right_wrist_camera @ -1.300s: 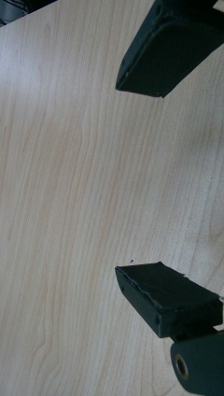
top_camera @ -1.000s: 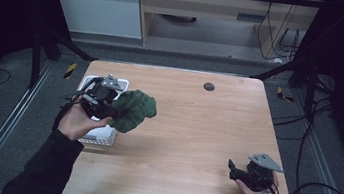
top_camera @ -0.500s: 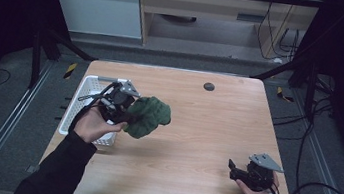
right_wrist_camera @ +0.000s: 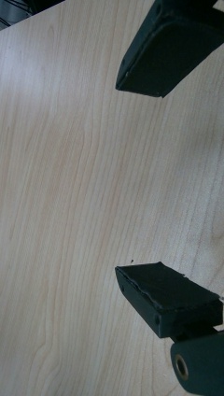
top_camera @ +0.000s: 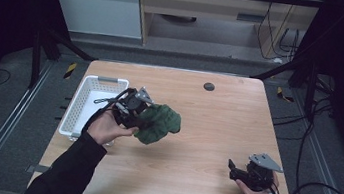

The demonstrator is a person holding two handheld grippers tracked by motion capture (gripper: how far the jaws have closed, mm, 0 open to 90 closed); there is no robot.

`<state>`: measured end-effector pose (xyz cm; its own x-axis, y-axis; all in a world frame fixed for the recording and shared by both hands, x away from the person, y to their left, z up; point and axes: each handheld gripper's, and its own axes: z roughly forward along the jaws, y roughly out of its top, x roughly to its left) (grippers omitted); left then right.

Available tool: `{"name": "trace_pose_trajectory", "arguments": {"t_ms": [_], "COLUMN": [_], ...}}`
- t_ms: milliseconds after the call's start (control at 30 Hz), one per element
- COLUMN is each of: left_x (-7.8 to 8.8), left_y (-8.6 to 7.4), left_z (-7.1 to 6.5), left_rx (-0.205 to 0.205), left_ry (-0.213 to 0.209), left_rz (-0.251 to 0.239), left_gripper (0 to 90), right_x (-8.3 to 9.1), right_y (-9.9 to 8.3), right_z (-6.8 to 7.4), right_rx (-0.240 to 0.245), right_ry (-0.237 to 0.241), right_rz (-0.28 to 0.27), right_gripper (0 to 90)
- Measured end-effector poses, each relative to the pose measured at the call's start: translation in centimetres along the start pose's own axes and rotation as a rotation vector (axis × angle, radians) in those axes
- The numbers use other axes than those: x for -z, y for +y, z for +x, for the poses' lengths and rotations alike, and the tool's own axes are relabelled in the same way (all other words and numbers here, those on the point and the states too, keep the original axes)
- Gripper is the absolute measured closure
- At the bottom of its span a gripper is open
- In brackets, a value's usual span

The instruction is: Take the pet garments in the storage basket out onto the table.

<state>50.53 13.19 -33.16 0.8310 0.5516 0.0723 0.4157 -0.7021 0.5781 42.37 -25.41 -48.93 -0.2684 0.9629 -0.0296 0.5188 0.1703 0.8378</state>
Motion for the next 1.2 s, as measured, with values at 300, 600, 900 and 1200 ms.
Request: {"name": "trace_pose_trajectory", "arguments": {"t_ms": [300, 600, 900, 1200], "left_x": [-1.3, -2.5, -4.0, -5.6], "left_y": [0.5, 0.9, 1.2, 0.9], "left_z": [-0.5, -1.2, -2.1, -2.8], "left_rx": [-0.039, -0.095, -0.130, -0.156], "left_ry": [-0.034, -0.073, -0.103, -0.126], "left_rz": [0.023, 0.033, 0.055, 0.089], "left_gripper": [67.2, 67.1, 67.1, 67.1], "right_x": [0.0, 0.0, 0.0, 0.0], "right_y": [0.0, 0.0, 0.1, 0.1], "right_z": [0.0, 0.0, 0.0, -0.1], "right_rx": [0.005, 0.005, -0.003, -0.002], "right_ry": [0.001, 0.003, -0.001, -0.006], "right_rz": [0.004, 0.001, -0.002, -0.004], "right_gripper": [9.8, 9.9, 9.3, 9.2]}}
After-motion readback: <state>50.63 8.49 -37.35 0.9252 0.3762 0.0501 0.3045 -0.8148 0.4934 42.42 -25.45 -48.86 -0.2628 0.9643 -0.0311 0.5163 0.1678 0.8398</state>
